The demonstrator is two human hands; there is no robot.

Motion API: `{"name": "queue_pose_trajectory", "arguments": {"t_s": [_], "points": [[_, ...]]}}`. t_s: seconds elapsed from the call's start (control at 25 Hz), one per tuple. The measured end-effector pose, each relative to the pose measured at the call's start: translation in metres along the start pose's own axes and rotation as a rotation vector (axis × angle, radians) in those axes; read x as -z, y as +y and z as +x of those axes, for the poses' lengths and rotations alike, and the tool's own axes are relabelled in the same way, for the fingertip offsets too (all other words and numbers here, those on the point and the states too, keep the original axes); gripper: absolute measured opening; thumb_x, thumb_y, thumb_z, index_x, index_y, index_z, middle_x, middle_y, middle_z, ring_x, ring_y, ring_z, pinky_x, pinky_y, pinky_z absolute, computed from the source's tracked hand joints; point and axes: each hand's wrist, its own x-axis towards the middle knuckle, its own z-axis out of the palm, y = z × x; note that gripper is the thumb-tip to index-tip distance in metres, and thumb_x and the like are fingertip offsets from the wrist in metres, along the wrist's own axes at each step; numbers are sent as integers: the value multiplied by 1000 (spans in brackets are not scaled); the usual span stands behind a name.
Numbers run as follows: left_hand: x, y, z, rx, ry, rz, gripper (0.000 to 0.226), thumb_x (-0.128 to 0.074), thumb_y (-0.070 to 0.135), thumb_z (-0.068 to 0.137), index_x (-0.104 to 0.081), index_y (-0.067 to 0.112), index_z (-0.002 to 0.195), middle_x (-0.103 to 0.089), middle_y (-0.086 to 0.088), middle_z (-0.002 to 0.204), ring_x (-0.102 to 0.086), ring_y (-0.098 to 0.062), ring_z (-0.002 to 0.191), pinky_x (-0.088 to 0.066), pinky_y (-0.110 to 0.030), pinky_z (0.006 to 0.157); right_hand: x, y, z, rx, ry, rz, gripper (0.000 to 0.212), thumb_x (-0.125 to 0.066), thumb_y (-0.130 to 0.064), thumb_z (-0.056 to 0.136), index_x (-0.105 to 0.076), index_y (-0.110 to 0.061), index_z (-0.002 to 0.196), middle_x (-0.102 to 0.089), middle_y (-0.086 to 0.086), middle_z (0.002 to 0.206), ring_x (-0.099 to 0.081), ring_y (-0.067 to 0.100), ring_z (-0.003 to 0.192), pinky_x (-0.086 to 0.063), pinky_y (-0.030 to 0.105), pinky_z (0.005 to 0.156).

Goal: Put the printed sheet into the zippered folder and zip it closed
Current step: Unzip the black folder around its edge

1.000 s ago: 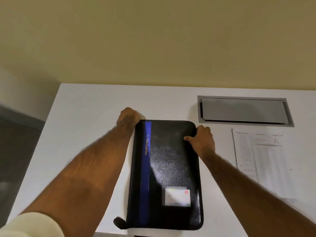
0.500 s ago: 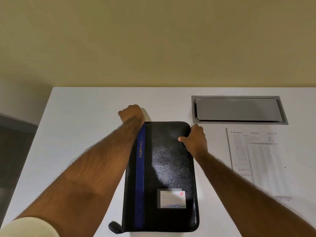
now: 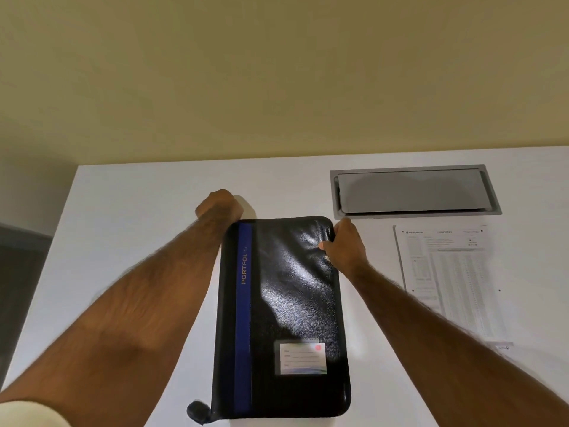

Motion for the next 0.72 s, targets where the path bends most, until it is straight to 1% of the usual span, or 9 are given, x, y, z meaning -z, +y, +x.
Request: {"name": "queue_pose_trajectory", "arguments": {"t_s": [0.04, 0.08, 0.12, 0.24, 0.32, 0.44, 0.48, 0.6, 0.72], "points": [[1, -2, 2, -2, -23, 0, 32, -60, 22, 94, -61, 6, 122, -63, -13, 110, -63, -31, 109, -49, -39, 87, 0, 0, 1, 10, -11, 4, 45, -80, -12, 79, -49, -7, 112, -60, 4, 94, -63, 23, 83, -43, 26, 58], [0, -3, 3, -15, -31, 6, 33, -59, 22, 95, -60, 6, 124, -64, -14, 116, -63, -32, 113, -50, -40, 91, 0, 0, 3, 16, -26, 12, 44, -79, -10, 80, -48, -6, 111, -59, 2, 90, -61, 19, 78, -37, 22, 52], [-1, -4, 3, -35, -29, 18, 33, -59, 22, 95, -60, 6, 124, -65, -14, 121, -62, -33, 115, -50, -40, 92, 1, -1, 4, 17, -43, 26, 43, -78, -7, 80, -48, -6, 111, -58, 1, 87, -59, 18, 75, -36, 20, 51], [-6, -7, 2, -28, -3, 17, 31, -62, 22, 95, -60, 6, 121, -66, -14, 121, -64, -32, 113, -50, -39, 89, 1, -1, 9, 38, -106, 54, 41, -77, -3, 80, -50, -4, 111, -61, 5, 88, -64, 25, 83, -44, 23, 58], [-7, -13, 3, 10, 28, 29, 31, -62, 21, 95, -62, 6, 123, -66, -14, 122, -63, -33, 115, -50, -40, 93, 2, -1, 11, 67, -132, 52, 37, -75, -2, 81, -52, -4, 110, -62, 7, 92, -63, 26, 86, -45, 25, 63], [-9, -17, 4, 57, 61, 57, 33, -58, 18, 95, -62, 6, 126, -64, -15, 129, -60, -36, 121, -48, -42, 100, 2, 0, 12, 88, -134, 48, 31, -71, 0, 82, -50, -9, 102, -64, 11, 95, -62, 30, 88, -53, 38, 73], [-10, -15, 4, 53, 57, 57, 33, -58, 18, 95, -61, 6, 126, -64, -15, 129, -60, -35, 121, -49, -42, 99, 2, 1, 12, 94, -129, 45, 31, -70, 1, 82, -48, -10, 101, -64, 12, 94, -63, 31, 87, -55, 39, 74], [-7, -5, 3, -9, 36, 45, 28, -59, 17, 94, -63, 6, 120, -67, -14, 121, -64, -33, 113, -51, -39, 90, 0, 1, 12, 119, -123, 39, 34, -70, 3, 83, -46, -13, 101, -64, 13, 96, -64, 31, 87, -56, 37, 73], [-4, 7, -2, -53, 23, 79, 25, -59, 15, 92, -65, 7, 115, -68, -12, 119, -66, -32, 110, -50, -36, 84, -1, 2, 11, 140, -118, 28, 35, -70, 3, 83, -46, -15, 102, -65, 11, 98, -64, 30, 87, -53, 34, 72]]}}
